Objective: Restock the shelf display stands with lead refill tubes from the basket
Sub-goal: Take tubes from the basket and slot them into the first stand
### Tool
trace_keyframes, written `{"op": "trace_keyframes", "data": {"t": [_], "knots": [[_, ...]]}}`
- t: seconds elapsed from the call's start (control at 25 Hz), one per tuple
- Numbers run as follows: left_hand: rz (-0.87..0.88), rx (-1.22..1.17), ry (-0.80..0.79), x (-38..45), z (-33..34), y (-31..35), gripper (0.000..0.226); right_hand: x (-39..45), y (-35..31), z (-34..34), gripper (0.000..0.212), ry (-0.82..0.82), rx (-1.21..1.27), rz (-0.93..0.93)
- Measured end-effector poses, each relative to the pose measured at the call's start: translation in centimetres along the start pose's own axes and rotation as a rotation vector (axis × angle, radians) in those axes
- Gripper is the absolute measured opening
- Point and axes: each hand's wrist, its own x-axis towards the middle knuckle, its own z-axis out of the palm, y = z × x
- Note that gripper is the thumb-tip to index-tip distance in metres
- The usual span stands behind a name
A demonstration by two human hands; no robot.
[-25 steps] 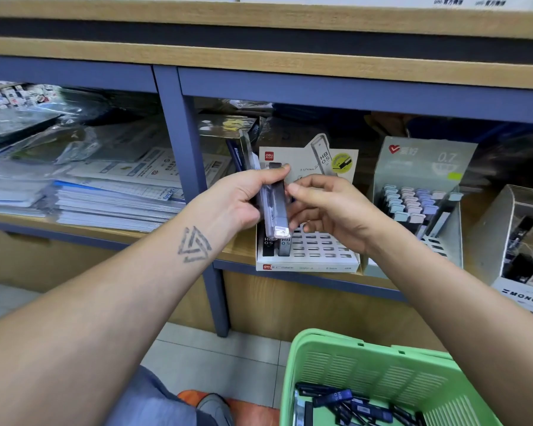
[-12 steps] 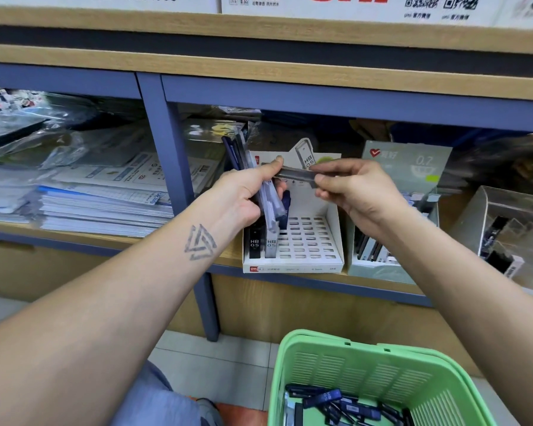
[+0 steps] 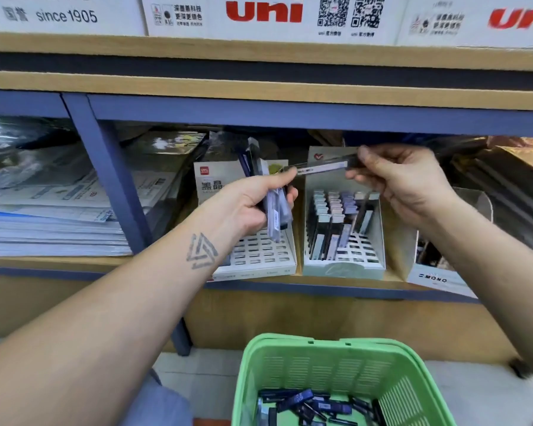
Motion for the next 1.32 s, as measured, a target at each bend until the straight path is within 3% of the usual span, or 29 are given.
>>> {"op": "trace_keyframes", "data": {"t": [0.12,0.2,0.52,0.64,0.84,1.04,1.32], "knots": [[-0.018,0.038,0.019,0.8,1.9,-0.6,0.012,-0.1,0.5,-3.3,0.015,0.12,-0.184,-0.057],[-0.017,0.052,0.034,1.6,3.2,-1.0,0.014,-0.6,0.8,-5.4,0.012,0.106,-0.321,-0.065],[-0.038,0.141,0.005,4.3,7.5,-3.0,0.005,-2.0,1.8,-8.2,0.034,-0.203,-0.712,-0.014],[-0.036,0.147,-0.005,4.9,8.5,-3.6,0.007,-2.1,2.1,-8.2,0.027,-0.22,-0.719,-0.047],[-0.062,0.115,-0.026,4.9,8.9,-3.5,0.006,-1.8,1.7,-7.9,0.02,-0.148,-0.703,-0.072],[-0.049,0.102,-0.02,4.6,8.0,-2.7,0.008,-0.8,1.8,-9.2,0.019,0.127,-0.699,-0.118],[-0.053,0.126,-0.024,4.5,8.2,-2.9,0.009,-0.3,3.7,-8.2,0.019,0.075,-0.835,-0.271]]}}
